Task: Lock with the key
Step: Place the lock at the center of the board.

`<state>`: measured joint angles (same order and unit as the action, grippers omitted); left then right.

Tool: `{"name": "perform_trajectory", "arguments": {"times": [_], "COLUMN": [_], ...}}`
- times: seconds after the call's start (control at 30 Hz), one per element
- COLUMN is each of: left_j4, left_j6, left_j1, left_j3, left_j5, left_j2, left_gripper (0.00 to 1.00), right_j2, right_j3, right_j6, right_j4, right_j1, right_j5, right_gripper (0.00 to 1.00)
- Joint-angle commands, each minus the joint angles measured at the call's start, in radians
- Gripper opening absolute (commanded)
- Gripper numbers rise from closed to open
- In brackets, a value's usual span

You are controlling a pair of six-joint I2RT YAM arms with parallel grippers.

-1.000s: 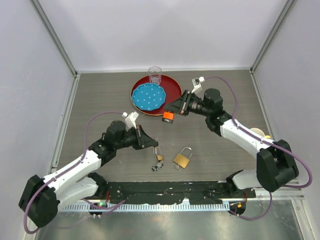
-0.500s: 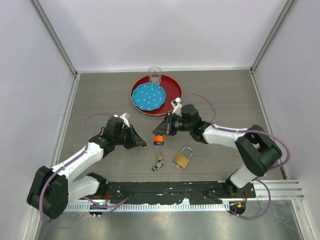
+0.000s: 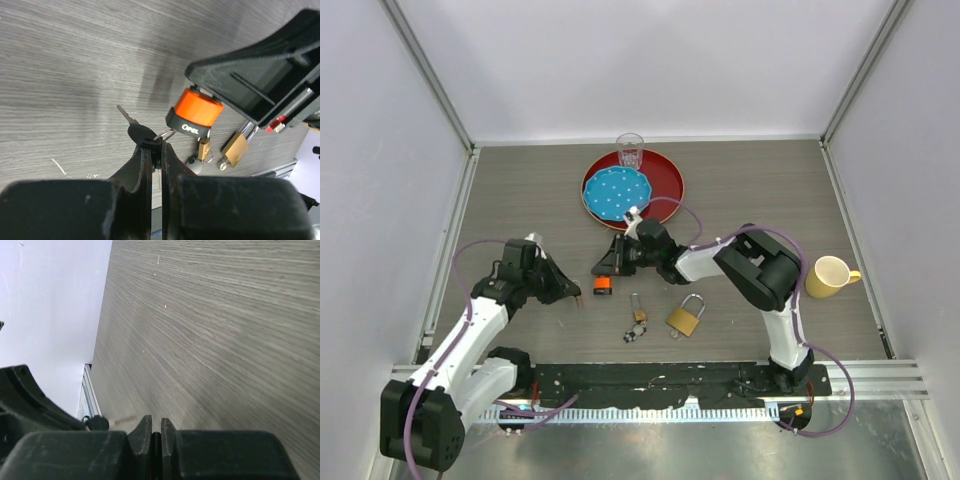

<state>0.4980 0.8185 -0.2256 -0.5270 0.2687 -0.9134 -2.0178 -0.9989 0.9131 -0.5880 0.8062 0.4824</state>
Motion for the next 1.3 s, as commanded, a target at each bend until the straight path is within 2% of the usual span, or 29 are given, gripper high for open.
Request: {"name": "perform_trajectory", "arguments": {"times": [0.0,0.23,0.4,0.53,0.67,1.07,1.27], "left_j4": [0.04,-0.001,0.01,0.016,0.027,-0.035,-0.073], "left_j6": [-0.028,-0.031,-0.067,-0.094,-0.116,-0.168,-0.194], "left_j1": [0.006,0.006,0.006,0.006,0.006,0.006,0.006], "left_j3": [-0.019,0.007,-0.017,-0.04,-0.064,-0.12,-0.165], "left_j5": [0.013,0.041,0.014,-0.012,-0.039,-0.048,-0.036], "left_j2": [0.018,0.001,-0.053,-0.094,-0.123,-0.249,-0.331], "left_gripper": [0.0,0.0,0.0,0.0,0.0,0.0,0.0], "right_j2": [-0.065,-0.151,-0.185,-0.167,-0.133,-0.027,-0.048], "right_j3": [-0.087,-0.129,-0.119,-0.098,-0.086,-0.118,-0.19], "right_j6": [0.064,0.073,0.07,0.053,-0.002,-0.158,-0.203], "right_j4": [-0.165,-0.144,-0.125,-0.095,-0.027,0.266,0.33], "right_j1": [0.028,0.03,0.031,0.031,0.03,0.028,0.027], "right_j5": [-0.041,-0.093,-0.079,-0.096,-0.123,-0.245,-0.193], "right_gripper": [0.02,0.03,0.18,0.4,0.5,0.63,0.66]}}
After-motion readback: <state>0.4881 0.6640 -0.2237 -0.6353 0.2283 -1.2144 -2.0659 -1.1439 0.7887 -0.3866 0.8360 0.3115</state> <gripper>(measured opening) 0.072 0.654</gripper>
